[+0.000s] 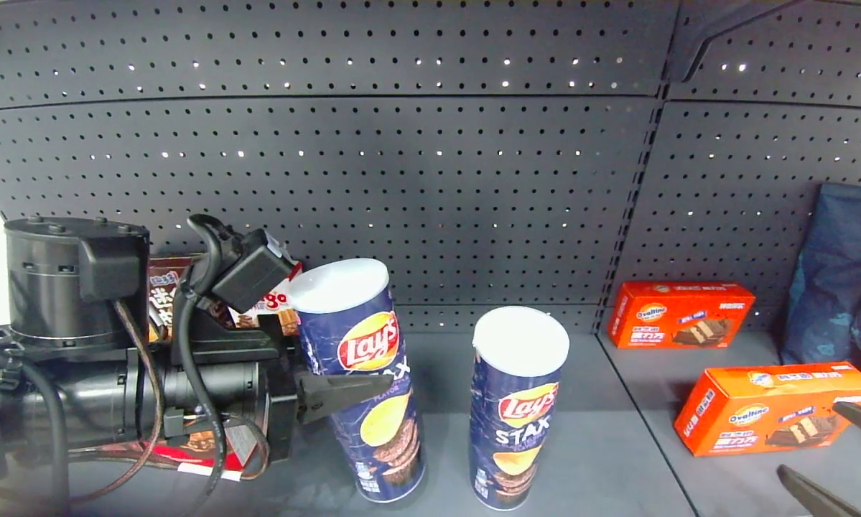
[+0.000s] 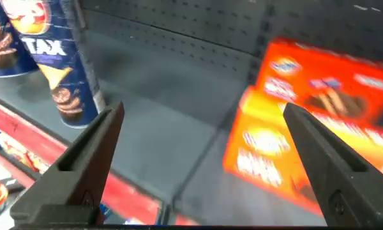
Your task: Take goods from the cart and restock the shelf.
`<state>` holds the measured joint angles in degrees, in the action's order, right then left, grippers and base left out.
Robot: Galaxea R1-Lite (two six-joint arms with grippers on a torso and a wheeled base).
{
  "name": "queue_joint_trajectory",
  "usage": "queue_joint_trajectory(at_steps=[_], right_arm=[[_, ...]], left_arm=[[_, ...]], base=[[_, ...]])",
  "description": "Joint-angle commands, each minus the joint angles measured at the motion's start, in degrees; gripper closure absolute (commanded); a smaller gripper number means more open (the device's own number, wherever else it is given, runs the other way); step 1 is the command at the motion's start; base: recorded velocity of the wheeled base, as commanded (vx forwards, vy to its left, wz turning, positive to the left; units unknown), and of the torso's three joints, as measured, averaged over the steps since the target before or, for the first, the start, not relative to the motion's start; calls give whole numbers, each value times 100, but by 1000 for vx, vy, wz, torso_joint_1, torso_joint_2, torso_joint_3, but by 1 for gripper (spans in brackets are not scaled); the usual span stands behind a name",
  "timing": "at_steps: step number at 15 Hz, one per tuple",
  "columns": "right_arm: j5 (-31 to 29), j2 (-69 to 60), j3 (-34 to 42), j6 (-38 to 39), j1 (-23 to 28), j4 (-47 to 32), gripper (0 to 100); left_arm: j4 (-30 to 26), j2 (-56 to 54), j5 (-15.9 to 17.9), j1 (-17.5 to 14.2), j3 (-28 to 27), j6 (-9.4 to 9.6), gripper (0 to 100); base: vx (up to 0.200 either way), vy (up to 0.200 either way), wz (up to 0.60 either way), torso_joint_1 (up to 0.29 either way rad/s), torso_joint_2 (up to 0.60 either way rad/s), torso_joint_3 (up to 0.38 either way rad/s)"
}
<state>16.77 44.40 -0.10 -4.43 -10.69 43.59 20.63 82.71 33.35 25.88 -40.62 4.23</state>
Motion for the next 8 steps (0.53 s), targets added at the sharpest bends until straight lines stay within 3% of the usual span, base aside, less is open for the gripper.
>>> queue_joint_trajectory(at_steps=[1,2,3,4,5,8], right_arm=[[-122,-2568,10,152,533,-1969,0],[-139,-3139,10,152,691,-2558,0],[-315,-4413,10,152,1060,-3832,0],[-799,-4440,-34,117,1069,-4228,0],[-1510,-4440,10,188,1060,-4271,0],[-1669,-4440,10,478,1060,-4333,0]], left_arm=[[3,-1,4,-4,-7,-1,100],[3,-10,4,-4,10,-1,100],[-6,-1,4,-4,1,-1,100],[-6,-1,4,-4,-16,-1,100],[-15,-10,4,-4,-7,-1,100],[-24,-10,-4,-13,-51,-1,100]], base=[[0,0,0,0,0,0],[0,0,0,0,0,0],[0,0,0,0,0,0],[0,0,0,0,0,0],[0,0,0,0,0,0],[0,0,0,0,0,0]])
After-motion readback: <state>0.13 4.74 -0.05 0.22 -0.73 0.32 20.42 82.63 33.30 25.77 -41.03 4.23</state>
